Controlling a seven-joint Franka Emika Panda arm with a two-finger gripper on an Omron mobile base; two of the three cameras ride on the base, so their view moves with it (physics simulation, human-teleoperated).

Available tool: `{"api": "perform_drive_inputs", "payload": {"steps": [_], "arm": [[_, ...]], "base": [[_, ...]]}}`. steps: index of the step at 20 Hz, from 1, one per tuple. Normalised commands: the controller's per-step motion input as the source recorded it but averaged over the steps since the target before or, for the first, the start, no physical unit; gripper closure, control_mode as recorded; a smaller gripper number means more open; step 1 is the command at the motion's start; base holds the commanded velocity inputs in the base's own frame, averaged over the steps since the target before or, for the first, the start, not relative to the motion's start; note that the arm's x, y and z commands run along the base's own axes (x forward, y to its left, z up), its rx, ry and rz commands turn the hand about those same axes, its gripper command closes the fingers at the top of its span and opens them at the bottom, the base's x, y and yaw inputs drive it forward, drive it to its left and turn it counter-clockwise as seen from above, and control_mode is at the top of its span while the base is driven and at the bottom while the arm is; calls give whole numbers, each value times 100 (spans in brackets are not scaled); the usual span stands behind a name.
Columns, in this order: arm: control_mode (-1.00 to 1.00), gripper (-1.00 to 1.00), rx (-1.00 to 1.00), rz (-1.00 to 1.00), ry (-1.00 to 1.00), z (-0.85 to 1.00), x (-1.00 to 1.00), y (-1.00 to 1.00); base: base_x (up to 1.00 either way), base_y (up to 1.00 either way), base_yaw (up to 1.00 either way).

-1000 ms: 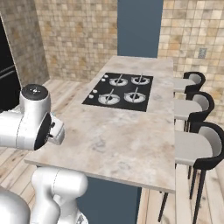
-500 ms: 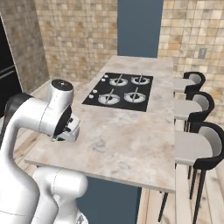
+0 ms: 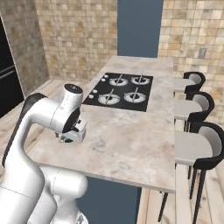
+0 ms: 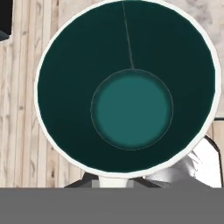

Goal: Clear the mugs and bowl far away from the sink.

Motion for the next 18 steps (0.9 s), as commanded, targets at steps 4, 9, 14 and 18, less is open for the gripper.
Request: {"api": "perform_drive_inputs", "payload": {"steps": [4,9,14,18], "arm": [[-100,100,0,0,-1,-49,37,0],[-100,100,0,0,-4,-51,36,-1],[-100,100,0,0,-5,-60,39,-8],[-100,100,0,0,-3,-57,46,-7]], "base": [[0,0,0],[0,0,0],[0,0,0],[0,0,0]]}}
